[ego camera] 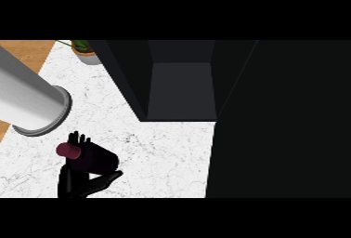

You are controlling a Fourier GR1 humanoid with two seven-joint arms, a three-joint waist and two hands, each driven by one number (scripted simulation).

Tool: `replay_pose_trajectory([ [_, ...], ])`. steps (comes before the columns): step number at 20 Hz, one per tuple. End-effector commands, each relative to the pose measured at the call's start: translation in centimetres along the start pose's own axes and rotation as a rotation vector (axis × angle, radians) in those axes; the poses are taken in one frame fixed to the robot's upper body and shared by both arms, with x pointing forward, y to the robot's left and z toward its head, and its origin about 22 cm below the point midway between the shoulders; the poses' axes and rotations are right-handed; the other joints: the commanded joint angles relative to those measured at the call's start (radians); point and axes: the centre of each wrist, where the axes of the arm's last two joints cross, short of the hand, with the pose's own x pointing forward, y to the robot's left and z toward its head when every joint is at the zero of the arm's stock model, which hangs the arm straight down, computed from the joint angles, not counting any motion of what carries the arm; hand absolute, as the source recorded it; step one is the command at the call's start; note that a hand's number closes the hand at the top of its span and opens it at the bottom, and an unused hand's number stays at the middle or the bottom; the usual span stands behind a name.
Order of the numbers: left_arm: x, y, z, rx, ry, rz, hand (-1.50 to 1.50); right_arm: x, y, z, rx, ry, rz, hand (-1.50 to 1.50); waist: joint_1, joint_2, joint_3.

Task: Pick up the wine, place it into the cabinet and close the cabinet

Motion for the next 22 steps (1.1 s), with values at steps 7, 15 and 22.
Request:
replay_pose_trajectory([
  [7, 0.0, -1.5, 0.2, -0.153, -0.019, 0.000, 1.50, 1.2, 1.3, 2.2, 0.011, -0.052, -0.077, -1.50, 0.003, -0.001, 0.000],
  [15, -1.8, -3.3, -0.4, -0.187, -0.117, -0.166, 1.50, 2.6, 1.1, 2.7, 0.034, -0.053, -0.073, -1.50, -0.002, -0.001, -0.001],
  [22, 2.8, 2.8, -4.6, -0.360, -0.124, -0.071, 1.50, 1.3, 0.4, 1.8, 0.030, -0.053, -0.062, -1.50, 0.002, 0.000, 0.000],
])
